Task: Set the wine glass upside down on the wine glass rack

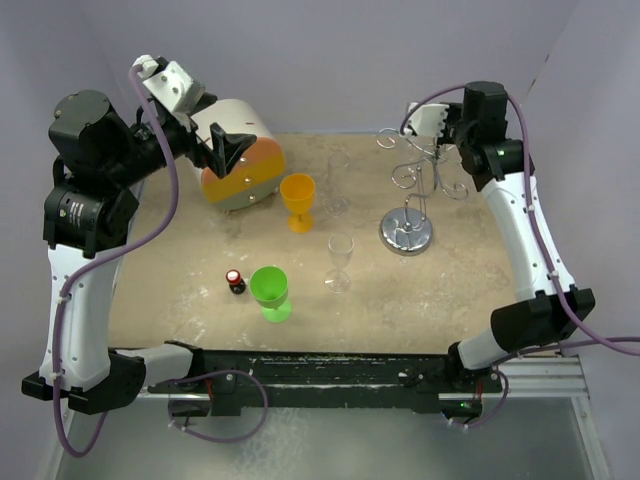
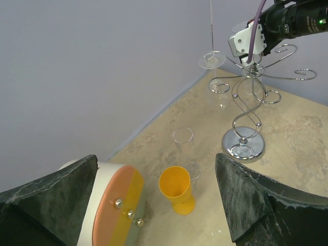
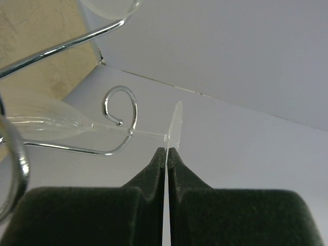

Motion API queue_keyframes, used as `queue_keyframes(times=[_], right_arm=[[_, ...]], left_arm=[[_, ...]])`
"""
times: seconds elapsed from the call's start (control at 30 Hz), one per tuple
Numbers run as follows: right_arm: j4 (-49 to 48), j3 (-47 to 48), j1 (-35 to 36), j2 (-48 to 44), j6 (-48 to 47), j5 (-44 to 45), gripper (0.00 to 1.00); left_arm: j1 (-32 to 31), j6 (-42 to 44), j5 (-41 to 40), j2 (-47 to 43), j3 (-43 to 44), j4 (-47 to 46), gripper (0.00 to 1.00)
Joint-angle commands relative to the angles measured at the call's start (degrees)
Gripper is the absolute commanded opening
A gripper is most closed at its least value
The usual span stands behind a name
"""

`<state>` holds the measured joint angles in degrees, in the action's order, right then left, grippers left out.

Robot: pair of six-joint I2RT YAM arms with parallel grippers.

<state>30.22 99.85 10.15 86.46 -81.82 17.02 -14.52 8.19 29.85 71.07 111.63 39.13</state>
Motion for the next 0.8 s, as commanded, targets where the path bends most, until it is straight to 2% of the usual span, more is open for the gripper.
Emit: queue_keyframes(times=[0.0, 0.77], right_arm=[[-1.0, 4.3, -0.6, 1.0, 0.0, -1.0, 0.00], [-1.3, 6.7, 0.0, 4.1, 3.3, -3.6, 0.00]], left_arm=[[0.5, 0.9, 0.6, -0.6, 0.4, -0.8, 0.99], [0.5, 1.4, 0.5, -0.2, 0.5, -0.3, 0.99]])
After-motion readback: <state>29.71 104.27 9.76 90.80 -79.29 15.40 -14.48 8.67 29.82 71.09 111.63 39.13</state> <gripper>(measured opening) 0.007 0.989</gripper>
